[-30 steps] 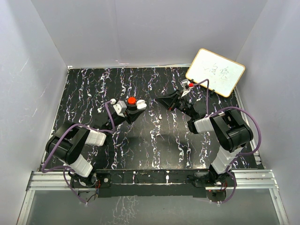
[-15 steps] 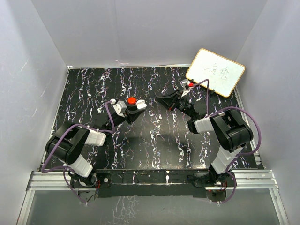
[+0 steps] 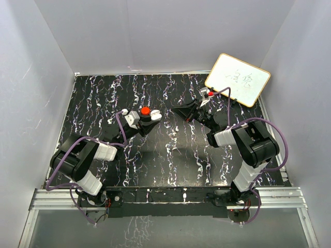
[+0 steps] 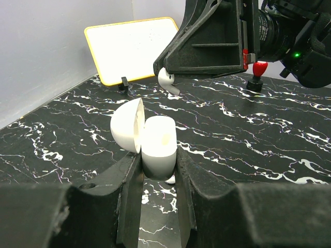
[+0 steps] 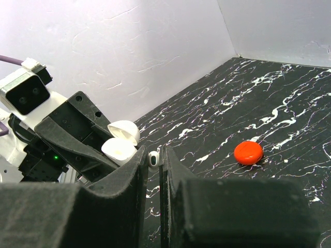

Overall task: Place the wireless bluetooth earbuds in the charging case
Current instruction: Place the earbud at the center of the board.

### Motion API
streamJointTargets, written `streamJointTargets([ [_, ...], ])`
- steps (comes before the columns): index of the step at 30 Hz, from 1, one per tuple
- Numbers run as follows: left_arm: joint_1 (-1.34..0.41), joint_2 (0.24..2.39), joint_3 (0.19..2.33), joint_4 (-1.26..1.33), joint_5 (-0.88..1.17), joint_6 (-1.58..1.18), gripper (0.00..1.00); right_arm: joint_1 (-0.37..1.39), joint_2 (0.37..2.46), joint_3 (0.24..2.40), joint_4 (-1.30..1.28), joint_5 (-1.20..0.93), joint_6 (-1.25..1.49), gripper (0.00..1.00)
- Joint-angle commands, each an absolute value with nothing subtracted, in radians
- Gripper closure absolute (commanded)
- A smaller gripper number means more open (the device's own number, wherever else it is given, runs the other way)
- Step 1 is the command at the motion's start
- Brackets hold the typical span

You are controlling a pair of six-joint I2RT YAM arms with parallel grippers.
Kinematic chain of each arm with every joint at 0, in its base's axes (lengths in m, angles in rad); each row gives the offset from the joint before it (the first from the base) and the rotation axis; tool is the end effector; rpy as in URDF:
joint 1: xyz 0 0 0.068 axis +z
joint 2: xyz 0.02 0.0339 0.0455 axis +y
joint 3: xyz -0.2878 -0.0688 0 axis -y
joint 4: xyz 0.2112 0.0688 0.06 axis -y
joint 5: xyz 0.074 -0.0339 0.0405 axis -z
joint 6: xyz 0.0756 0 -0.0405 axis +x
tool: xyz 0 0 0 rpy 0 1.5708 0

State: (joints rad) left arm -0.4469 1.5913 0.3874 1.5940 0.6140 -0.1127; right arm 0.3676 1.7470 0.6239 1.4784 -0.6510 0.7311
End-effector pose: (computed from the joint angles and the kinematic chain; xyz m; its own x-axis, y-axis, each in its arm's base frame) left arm 0.2366 -0.1617 0.2773 0.2470 -0.2203 -0.9436 0.8670 0.4851 0.1137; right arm 0.3024 0.1656 0.2791 -0.3032 0.4524 -0.8387 -0.8243 0.3172 0.4691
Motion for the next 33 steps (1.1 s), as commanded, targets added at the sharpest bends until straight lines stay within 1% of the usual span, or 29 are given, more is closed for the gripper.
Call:
streamJointTargets([
  [1, -0.444, 1.549, 0.396, 1.786, 0.632, -0.104, 1.0, 0.375, 1.707, 0.625, 1.813, -0.645, 0.709, 1.0],
  [10, -0.444, 1.549, 0.394, 1.786, 0.63, -0.103, 1.0, 0.381, 1.7, 0.624, 1.811, -0.642, 0.701, 1.0],
  [12, -0.445, 1.55, 0.396, 1.786, 0.628, -0.103, 1.0, 0.393, 1.683, 0.612, 1.8, -0.614, 0.673, 1.0],
  [16, -0.444, 1.556, 0.4, 1.785, 0.628, -0.107, 1.0, 0.443, 1.616, 0.607, 1.669, -0.549, 0.545, 1.0],
  [18, -0.445, 1.557, 0.4, 1.783, 0.621, -0.109, 1.0, 0.462, 1.593, 0.599, 1.643, -0.512, 0.505, 1.0],
  [24, -0.445, 1.561, 0.406, 1.779, 0.592, -0.123, 1.0, 0.495, 1.571, 0.584, 1.64, -0.434, 0.469, 1.0],
  [33, -0.458, 1.573, 0.418, 1.785, 0.561, -0.147, 1.0, 0.555, 1.597, 0.588, 1.657, -0.366, 0.431, 1.0],
])
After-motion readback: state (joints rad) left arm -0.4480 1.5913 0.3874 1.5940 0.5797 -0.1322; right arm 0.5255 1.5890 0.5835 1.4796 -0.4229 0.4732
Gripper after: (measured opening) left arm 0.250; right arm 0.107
